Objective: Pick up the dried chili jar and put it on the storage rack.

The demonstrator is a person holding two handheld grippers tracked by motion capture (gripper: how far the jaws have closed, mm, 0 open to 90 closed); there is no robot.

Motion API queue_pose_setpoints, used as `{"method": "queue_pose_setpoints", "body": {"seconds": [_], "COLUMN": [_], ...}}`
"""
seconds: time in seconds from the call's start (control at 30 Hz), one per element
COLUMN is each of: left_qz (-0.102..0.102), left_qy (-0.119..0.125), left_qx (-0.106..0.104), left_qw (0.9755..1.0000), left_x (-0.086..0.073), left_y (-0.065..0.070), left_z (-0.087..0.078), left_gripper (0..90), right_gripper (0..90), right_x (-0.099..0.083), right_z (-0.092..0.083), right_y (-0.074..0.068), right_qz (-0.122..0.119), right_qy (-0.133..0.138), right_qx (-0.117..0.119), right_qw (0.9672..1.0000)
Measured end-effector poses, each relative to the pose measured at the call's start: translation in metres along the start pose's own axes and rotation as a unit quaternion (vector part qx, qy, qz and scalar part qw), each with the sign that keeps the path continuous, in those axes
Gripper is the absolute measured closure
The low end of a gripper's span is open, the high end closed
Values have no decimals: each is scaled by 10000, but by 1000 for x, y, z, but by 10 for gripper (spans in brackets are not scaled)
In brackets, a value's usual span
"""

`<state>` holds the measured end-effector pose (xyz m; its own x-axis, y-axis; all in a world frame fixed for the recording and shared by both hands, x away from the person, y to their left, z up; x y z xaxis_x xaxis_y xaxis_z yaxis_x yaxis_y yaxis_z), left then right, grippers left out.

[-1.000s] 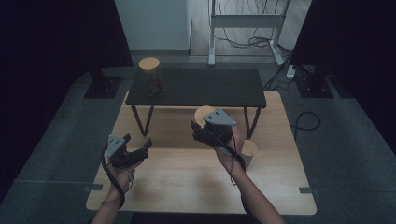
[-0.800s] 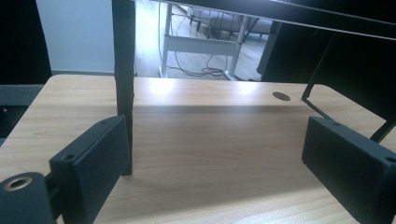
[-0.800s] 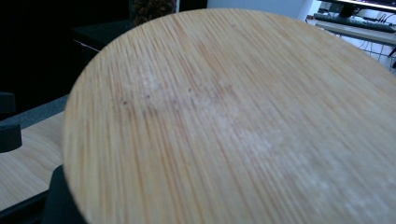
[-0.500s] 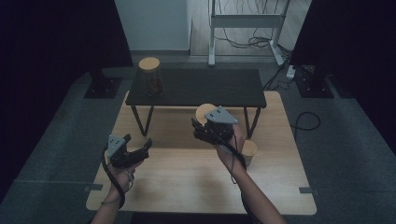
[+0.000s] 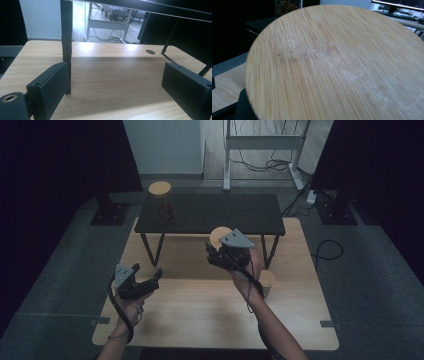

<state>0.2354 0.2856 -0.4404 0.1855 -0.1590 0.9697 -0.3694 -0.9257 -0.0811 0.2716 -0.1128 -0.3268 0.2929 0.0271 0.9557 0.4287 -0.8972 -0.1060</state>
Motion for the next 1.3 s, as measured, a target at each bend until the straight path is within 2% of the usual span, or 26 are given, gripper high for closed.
{"method": "queue_pose_setpoints", "body": {"seconds": [1.3], "left_qz": [35], "left_qy": [32], "left_qx": [-21], "left_qw": [10000], "left_x": [1], "left_y": [-1], "left_z": [-1], "left_gripper": [71], "right_gripper": [252], "right_x": [0], "right_z": [7], "right_y": [2], "right_qz": [40], "right_qy": [-42], "right_qx": [-46], "right_qw": [10000]}}
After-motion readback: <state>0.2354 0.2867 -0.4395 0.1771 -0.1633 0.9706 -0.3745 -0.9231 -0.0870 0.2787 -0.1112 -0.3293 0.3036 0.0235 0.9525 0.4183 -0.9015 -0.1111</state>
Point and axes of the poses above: each handheld gripper's, and its own axes: z roughly forward along the jaws, x roughly out of its top, y roughly to its right, the point moved 4 cm from there along z, roughly forward along the jaws, and after that the axes turned 14 degrees about z, right-handed, at the moved point
